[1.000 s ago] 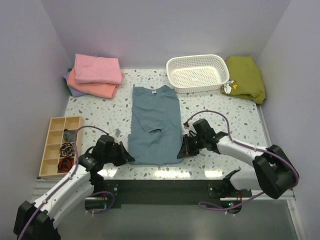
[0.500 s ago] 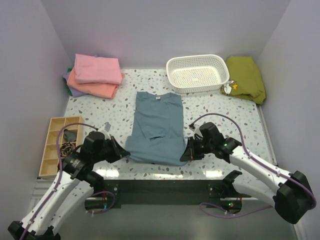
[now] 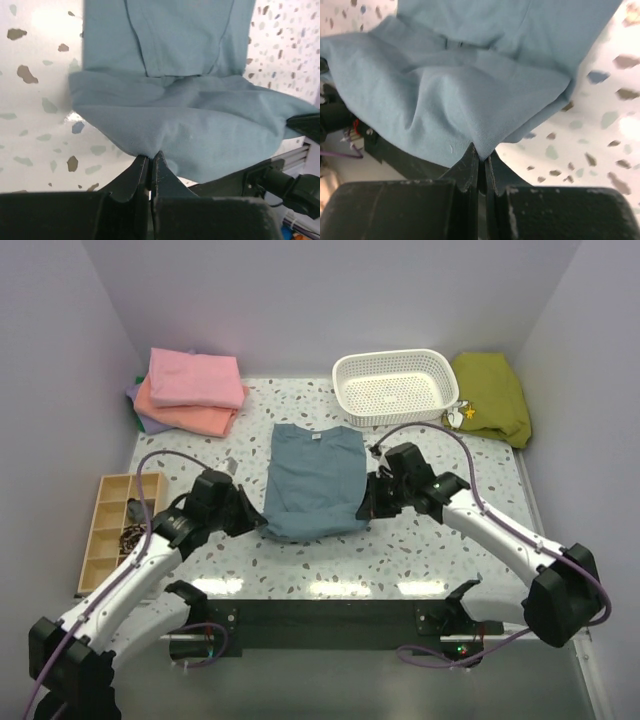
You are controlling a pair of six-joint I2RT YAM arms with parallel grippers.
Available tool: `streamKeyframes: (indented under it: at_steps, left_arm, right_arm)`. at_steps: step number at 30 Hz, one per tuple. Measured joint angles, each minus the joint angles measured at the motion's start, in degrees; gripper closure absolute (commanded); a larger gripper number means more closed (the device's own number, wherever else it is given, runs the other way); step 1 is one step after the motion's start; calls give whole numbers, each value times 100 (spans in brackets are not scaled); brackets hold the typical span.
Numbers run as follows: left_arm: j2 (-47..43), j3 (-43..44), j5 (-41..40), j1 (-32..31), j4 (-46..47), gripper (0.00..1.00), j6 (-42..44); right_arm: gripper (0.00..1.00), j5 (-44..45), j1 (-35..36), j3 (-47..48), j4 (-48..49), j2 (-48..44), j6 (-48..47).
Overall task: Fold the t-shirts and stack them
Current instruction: Fold the long partially folded tshirt into a neat square
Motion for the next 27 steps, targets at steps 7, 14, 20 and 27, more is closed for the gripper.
streamKeyframes:
  at_steps: [7,14,20,27]
  left_arm:
    - [1740,990,-308,68,754,100,520]
    - [3359,1985,-17,706,1690,100,951]
    - [4669,2796,260,1113,2118,100,1200]
    - [6102,3821,625,1285,2634,100,1268]
  right_arm:
    - [100,79,-658,933,-13,1163,-444]
    - [100,-46,-1132,2085,-52,2422,-780]
    - [100,-398,-1521,3296,-59,3637,-931]
    - [80,-748,-1862,4664,-52,5010,-997]
